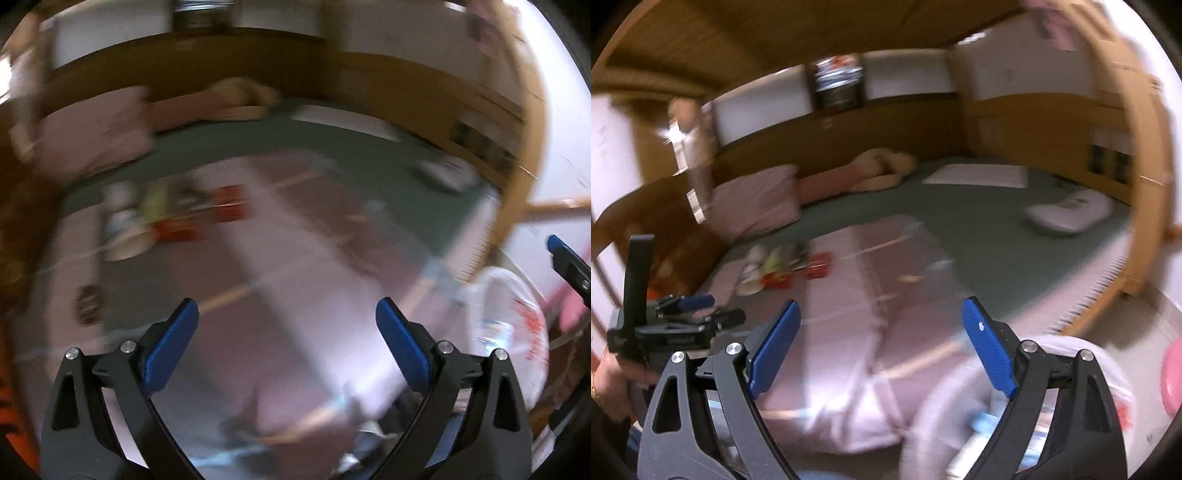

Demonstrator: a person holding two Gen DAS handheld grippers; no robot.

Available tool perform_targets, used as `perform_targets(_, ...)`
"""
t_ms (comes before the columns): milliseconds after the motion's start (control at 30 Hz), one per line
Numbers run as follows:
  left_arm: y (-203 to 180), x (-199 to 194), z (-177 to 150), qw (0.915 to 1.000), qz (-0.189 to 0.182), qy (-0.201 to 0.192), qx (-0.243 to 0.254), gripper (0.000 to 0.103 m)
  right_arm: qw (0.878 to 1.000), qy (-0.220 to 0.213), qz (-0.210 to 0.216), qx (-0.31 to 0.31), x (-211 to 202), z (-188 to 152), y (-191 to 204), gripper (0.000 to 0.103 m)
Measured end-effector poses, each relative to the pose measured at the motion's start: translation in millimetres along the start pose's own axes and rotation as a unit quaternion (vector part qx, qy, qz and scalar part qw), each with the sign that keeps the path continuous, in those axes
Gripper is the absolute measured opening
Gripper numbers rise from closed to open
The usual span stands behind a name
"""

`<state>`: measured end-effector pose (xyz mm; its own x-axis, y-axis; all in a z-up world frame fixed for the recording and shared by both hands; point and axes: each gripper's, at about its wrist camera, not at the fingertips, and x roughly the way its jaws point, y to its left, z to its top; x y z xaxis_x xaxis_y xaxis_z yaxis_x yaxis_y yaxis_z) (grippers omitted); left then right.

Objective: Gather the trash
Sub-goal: 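Move both tools back over the bed toward the red wrapper, then grasp the red snack wrapper with the right tool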

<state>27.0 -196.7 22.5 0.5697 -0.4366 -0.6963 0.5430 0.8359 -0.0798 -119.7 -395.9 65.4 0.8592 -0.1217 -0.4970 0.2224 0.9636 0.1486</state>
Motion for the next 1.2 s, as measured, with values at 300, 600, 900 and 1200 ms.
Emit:
perform_targets(300,167,-12,-13,0.9829,0.114,-0.022,-0.143,0.097,0.994,0.024,0.077,-0.069,117,33,134,0.087)
perform_targets(600,174,-9,-18,0.9816,0.106,-0.018,-0.158,0.097,0.989,0.058,0.071,-0.114,157,7,158,0.087)
perform_targets(900,173,-4,-12,0.9796,0.113,-0.018,-0.165,0.097,0.973,0.126,0.083,-0.176,251,2,203,0.087)
perform_targets(1200,194,2,-12,0.9762,0.112,-0.004,-0.186,0.097,0.962,0.187,0.017,-0.198,400,-8,225,0.087)
